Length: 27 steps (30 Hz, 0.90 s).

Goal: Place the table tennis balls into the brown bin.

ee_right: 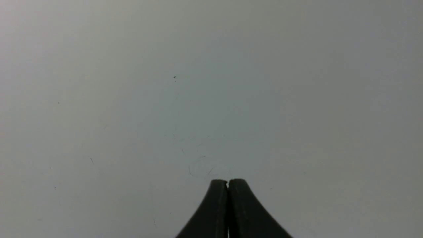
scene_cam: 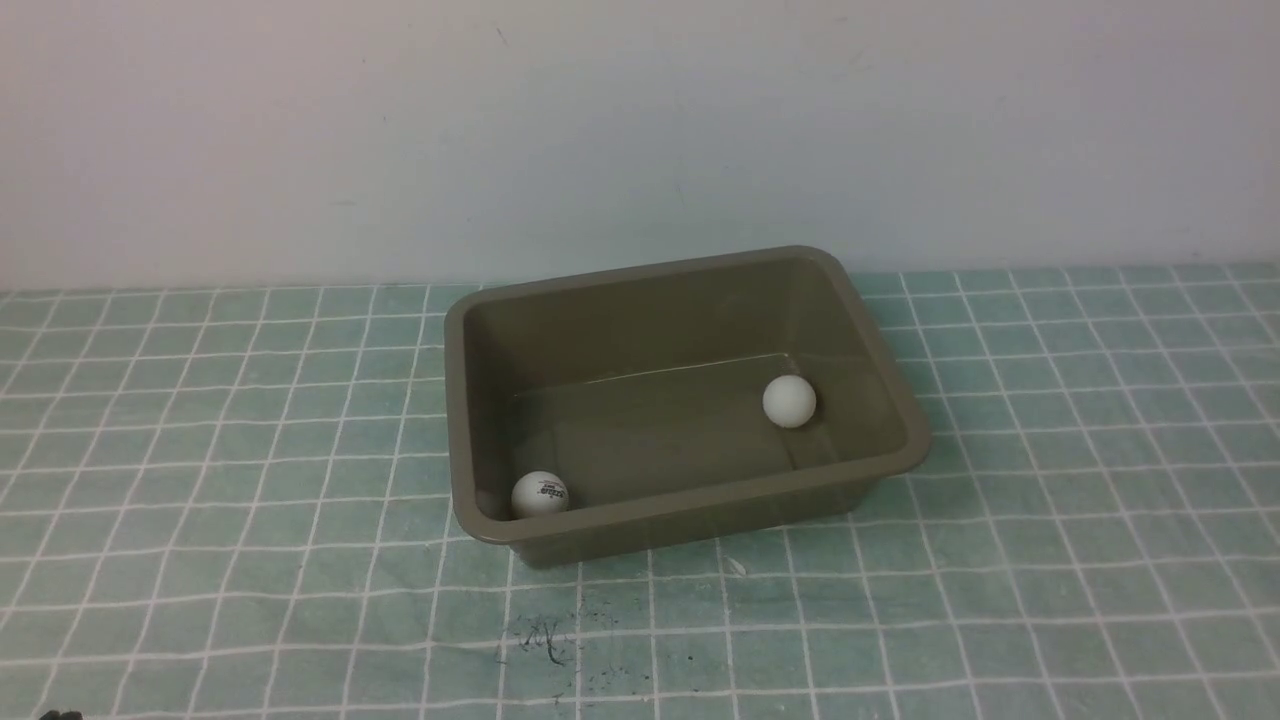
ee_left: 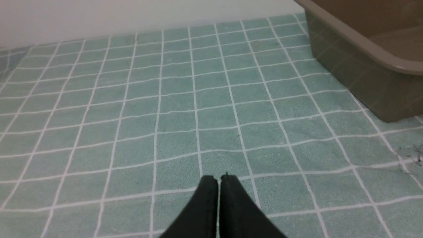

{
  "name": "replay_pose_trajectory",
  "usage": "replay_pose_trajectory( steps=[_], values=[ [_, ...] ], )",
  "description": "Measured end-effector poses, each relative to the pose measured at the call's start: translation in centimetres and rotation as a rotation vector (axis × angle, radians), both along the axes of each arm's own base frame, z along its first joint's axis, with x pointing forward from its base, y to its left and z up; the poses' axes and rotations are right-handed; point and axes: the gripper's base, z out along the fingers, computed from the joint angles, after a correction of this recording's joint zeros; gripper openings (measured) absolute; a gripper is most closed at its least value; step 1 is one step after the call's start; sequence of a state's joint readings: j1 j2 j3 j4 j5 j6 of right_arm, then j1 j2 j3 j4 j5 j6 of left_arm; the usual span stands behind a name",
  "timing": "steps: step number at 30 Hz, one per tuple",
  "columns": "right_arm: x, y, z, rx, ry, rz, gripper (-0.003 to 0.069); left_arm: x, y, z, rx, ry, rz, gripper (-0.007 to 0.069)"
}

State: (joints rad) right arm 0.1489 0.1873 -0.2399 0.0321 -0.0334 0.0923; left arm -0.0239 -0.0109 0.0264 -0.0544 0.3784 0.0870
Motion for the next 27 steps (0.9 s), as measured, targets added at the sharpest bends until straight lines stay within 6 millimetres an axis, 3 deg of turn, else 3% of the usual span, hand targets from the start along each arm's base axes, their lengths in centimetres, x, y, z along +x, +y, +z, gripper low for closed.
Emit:
replay_pose_trajectory(
  steps=[22, 27],
  values=[
    [0.01, 0.01, -0.05, -0.009, 0.005, -0.001, -0.0010, 0.00, 0.00, 0.00, 0.000, 0.000, 0.001, -0.0005],
    [-0.22, -0.02, -0.43, -0.124, 0.016, -0.033, -0.0010, 0.00, 0.00, 0.00, 0.000, 0.000, 0.001, -0.0005]
  ],
)
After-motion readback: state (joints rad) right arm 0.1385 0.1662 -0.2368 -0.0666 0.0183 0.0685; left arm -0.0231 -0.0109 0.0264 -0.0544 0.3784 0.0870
